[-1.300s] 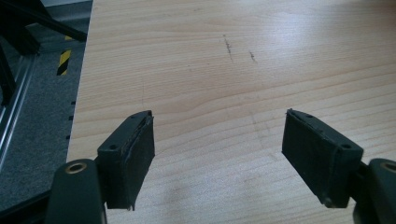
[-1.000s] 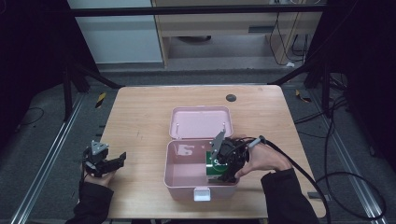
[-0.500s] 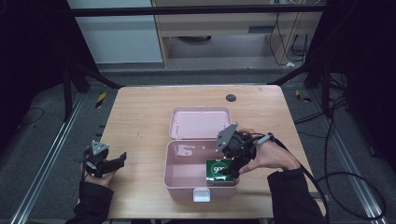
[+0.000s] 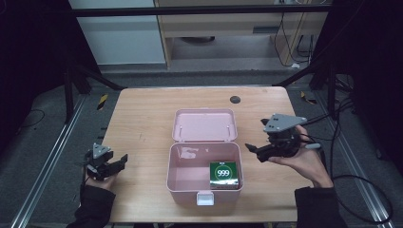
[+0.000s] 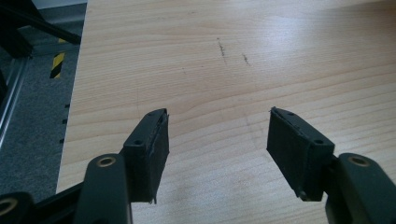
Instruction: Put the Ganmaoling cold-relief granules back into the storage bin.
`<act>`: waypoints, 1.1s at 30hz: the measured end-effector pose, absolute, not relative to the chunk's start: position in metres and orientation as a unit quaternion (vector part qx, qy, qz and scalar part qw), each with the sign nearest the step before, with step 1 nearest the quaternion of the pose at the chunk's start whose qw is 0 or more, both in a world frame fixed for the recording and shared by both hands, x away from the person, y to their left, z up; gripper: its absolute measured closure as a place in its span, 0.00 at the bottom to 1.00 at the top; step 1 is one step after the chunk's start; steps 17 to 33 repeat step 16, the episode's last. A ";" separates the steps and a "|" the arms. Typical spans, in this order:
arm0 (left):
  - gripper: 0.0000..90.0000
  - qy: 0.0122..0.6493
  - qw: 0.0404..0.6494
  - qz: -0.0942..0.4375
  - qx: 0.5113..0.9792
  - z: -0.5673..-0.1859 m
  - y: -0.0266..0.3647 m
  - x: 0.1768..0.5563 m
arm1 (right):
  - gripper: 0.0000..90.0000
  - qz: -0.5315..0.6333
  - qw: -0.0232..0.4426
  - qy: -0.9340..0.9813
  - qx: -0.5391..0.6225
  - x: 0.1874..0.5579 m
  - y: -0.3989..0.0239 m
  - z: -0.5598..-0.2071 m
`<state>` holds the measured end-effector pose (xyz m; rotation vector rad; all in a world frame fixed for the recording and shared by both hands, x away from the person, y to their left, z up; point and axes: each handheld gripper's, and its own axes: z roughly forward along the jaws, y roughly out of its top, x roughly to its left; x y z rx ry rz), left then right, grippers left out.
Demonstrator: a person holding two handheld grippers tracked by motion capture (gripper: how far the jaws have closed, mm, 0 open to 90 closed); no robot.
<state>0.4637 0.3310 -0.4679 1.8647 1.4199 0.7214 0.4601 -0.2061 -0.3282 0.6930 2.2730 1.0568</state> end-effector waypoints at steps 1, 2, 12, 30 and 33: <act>0.44 0.545 0.337 0.277 0.716 -0.468 0.331 0.464 | 0.10 0.395 0.280 0.829 0.281 0.461 -0.213 -0.336; 0.44 0.545 0.336 0.277 0.716 -0.468 0.331 0.464 | 0.10 0.397 0.284 0.820 0.297 0.461 -0.217 -0.340; 0.40 0.545 0.332 0.278 0.718 -0.469 0.330 0.464 | 0.08 0.411 0.276 0.730 0.470 0.470 -0.257 -0.422; 0.36 0.546 0.330 0.277 0.718 -0.471 0.331 0.465 | 0.07 0.380 0.271 0.726 0.506 0.475 -0.269 -0.448; 0.36 0.546 0.330 0.277 0.718 -0.471 0.331 0.465 | 0.07 0.380 0.271 0.726 0.506 0.475 -0.269 -0.448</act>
